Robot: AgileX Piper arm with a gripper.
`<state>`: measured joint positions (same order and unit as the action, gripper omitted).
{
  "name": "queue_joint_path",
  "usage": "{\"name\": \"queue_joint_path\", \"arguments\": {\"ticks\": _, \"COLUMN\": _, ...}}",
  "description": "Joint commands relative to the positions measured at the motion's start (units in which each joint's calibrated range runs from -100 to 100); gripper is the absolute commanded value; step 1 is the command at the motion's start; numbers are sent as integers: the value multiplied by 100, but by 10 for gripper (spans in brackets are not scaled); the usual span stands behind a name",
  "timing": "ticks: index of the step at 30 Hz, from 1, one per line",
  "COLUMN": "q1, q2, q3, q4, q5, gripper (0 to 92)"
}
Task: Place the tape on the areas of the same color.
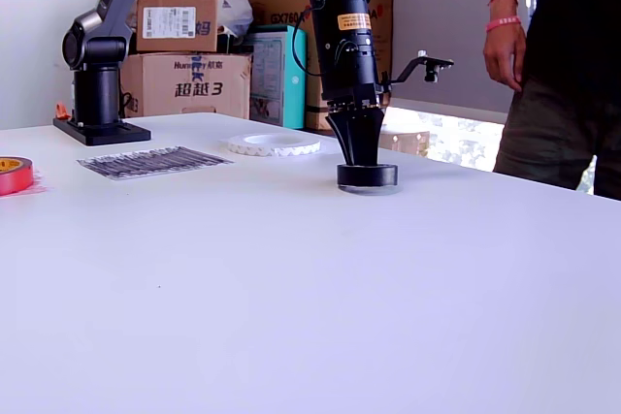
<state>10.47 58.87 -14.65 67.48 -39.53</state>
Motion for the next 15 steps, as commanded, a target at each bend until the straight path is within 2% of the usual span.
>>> {"name": "queue_joint_path", "arguments": {"ticks": 1, "q1": -44, "q2": -442, "q3": 70, "q4": 62, "q5": 303, "gripper": 0}}
{"name": "queue_joint_path", "arguments": {"ticks": 7, "q1": -67, "q2": -1452, "q3": 497, "q4": 749, "q5": 254, "gripper": 0}}
{"name": "queue_joint_path", "arguments": {"ticks": 9, "q1": -91, "q2": -1817, "q3": 861, "q4": 740, "q5": 237, "gripper": 0}}
{"name": "queue_joint_path", "arguments": {"ticks": 15, "q1": -351, "q2": -3174, "q3": 2242, "q4": 689, "q5": -352, "gripper": 0}}
